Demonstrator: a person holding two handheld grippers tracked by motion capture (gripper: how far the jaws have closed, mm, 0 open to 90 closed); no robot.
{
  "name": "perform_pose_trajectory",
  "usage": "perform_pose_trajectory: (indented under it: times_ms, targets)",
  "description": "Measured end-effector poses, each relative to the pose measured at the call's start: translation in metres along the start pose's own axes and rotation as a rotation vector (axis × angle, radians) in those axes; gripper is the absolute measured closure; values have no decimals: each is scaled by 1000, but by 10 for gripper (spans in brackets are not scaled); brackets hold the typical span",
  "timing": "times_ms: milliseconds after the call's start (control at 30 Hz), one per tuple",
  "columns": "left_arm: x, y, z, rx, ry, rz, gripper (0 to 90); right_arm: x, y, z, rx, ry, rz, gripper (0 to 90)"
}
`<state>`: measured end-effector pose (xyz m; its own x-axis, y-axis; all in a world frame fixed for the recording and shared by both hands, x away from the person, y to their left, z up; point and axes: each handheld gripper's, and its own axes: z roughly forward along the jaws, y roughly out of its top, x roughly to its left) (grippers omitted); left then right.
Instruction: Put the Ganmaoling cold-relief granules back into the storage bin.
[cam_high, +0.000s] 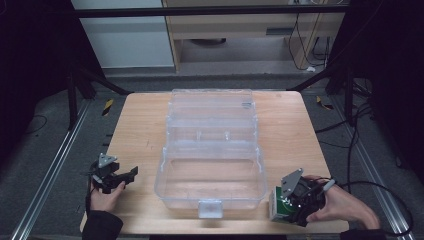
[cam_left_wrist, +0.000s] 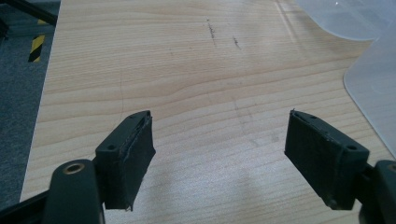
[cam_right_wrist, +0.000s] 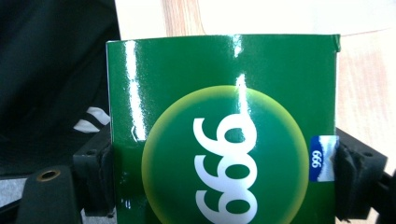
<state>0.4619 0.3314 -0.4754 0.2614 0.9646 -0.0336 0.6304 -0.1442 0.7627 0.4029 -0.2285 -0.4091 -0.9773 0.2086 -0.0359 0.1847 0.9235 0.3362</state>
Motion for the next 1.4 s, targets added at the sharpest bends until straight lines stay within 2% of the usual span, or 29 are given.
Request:
perform_pose_trajectory:
  times_ms: [200,433,667,1033,1400]
  targets:
    - [0,0,0,-1,0,-1,229,4,3,-32,-46,-16,15,162]
    - [0,0,0,-1,-1,-1,229,6,10,-52,-71,-29,17,162]
    - [0,0,0,-1,-1,-1,229,4,29,-71,-87,-36,13,162]
    - [0,0,0,-1,-2,-2,229,-3,57,-84,-106,-62,-29,161]
    - [1,0,0,-1,-4,-2,229,-21,90,-76,-137,-91,-49,160]
